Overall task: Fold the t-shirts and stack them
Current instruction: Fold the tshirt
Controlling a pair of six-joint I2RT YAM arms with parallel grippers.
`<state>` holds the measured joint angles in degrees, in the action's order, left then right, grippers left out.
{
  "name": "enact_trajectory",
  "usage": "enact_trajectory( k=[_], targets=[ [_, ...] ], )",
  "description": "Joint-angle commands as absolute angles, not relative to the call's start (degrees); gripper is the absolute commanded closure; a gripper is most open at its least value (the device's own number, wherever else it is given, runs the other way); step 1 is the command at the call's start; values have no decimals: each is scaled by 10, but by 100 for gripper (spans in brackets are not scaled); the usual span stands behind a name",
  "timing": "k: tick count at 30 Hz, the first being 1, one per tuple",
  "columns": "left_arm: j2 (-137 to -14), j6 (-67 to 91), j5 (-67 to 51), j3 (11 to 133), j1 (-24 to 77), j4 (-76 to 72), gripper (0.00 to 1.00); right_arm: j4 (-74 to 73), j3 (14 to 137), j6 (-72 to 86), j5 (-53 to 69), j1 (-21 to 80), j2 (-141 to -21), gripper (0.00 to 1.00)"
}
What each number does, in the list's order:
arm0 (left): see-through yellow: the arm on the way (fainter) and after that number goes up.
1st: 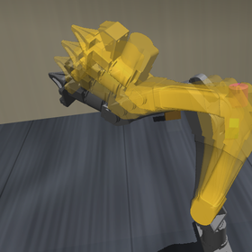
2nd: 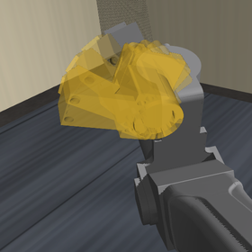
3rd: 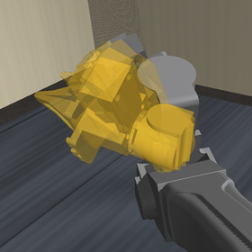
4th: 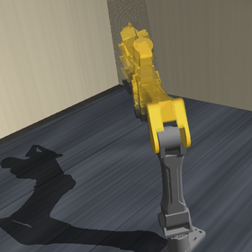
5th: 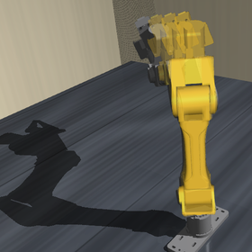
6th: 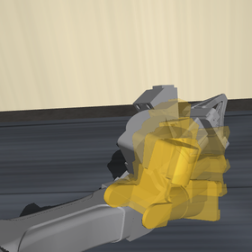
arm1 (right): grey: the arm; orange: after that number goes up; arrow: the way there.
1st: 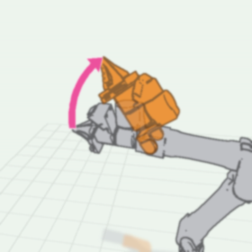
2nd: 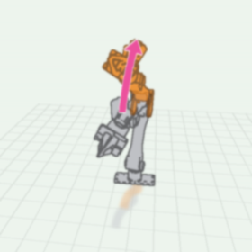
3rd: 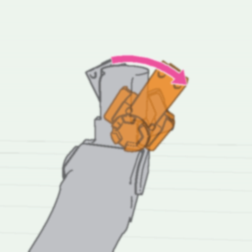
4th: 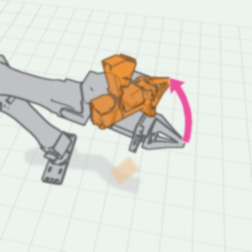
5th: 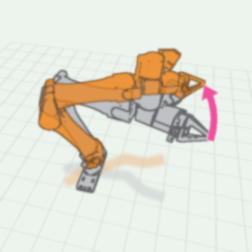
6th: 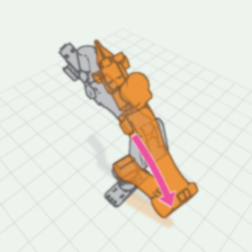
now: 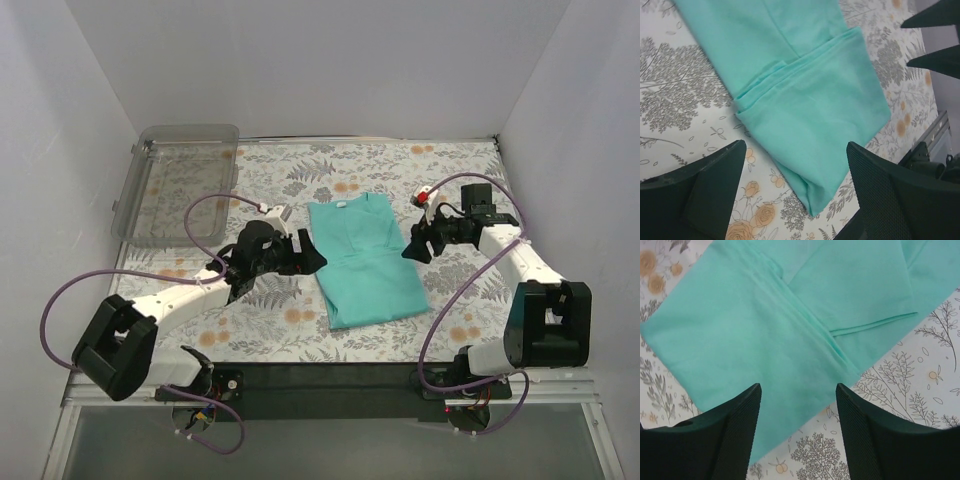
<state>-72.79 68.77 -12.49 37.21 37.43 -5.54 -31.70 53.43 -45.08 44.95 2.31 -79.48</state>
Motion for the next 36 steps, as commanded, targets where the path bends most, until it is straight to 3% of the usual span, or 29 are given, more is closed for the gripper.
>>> enact_trajectory(
  k=[1, 9, 17, 25, 36],
  targets=[
    [-759, 836, -140, 351, 342, -95, 26, -177, 536, -274, 444, 21, -808, 44],
    [-881, 844, -177, 398, 327, -123, 41, -145, 538, -212, 415, 9, -862, 59],
    [-943, 839, -176, 426, 327, -118, 46, -146, 531, -210, 426, -13, -876, 60],
    [-976, 820, -183, 461, 325, -110, 66, -148, 532, -208, 428, -15, -886, 61],
    [-1007, 795, -169, 507, 323, -41, 67, -149, 532, -209, 432, -21, -887, 62]
  ],
)
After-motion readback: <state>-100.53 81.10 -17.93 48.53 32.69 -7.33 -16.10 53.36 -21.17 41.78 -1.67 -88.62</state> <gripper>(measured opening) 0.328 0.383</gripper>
